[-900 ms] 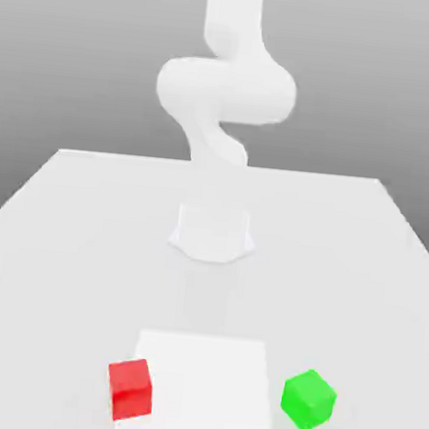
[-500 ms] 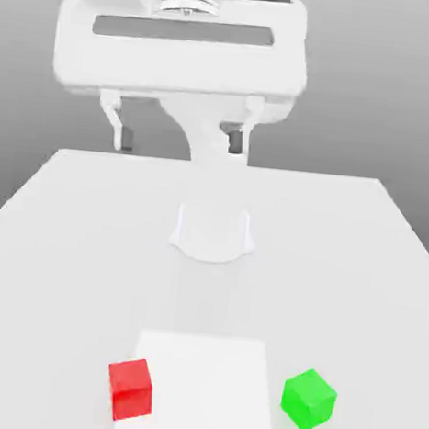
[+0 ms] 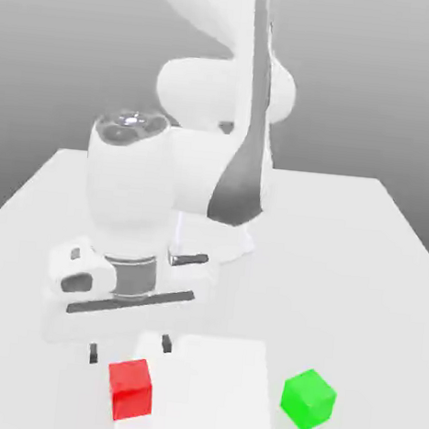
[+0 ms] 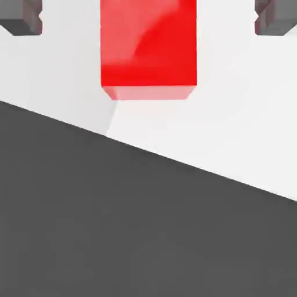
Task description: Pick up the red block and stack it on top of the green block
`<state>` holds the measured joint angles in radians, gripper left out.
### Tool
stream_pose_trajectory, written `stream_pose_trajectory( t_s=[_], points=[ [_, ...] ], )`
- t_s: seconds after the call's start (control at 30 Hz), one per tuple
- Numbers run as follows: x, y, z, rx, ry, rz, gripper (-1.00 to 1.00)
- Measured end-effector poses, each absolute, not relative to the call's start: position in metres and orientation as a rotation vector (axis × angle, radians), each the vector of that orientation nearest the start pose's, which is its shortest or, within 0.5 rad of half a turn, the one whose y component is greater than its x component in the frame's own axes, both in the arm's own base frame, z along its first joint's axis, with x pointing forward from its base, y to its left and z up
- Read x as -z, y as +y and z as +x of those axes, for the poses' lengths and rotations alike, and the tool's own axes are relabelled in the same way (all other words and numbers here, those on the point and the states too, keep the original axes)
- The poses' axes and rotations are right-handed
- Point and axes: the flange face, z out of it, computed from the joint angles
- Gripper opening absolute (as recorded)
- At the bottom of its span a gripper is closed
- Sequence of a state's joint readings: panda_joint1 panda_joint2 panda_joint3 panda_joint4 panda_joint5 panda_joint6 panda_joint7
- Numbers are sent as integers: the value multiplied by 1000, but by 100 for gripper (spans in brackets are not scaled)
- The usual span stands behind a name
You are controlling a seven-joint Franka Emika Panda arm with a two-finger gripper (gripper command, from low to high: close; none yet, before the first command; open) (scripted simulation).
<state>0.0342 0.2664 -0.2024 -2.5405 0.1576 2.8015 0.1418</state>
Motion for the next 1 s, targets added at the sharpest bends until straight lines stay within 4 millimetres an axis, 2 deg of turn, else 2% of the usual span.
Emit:
stream_pose_trajectory(
  t_s=[0.03, 0.07, 0.3, 0.47, 0.53, 0.63, 0.73, 0.8, 0.87, 0.97, 1.0],
  points=[
    [-163, -89, 446, 4, 704, -3063, 0],
    [-152, -89, 445, 2, 704, -3062, -100],
    [-149, -89, 444, 0, 704, -3062, -100],
    [-201, -87, 444, -1, 698, -3063, -100],
    [-212, -53, 449, -4, 543, -3090, -100],
    [-225, 19, 450, -8, 216, -3126, -100],
    [-236, 104, 436, -7, -172, -3131, -100],
    [-241, 147, 422, -4, -382, -3116, -100],
    [-227, 153, 421, -2, -421, -3112, -100],
    [-192, 153, 421, -2, -428, -3112, -100],
    [-185, 153, 420, -2, -428, -3112, 100]
  ],
)
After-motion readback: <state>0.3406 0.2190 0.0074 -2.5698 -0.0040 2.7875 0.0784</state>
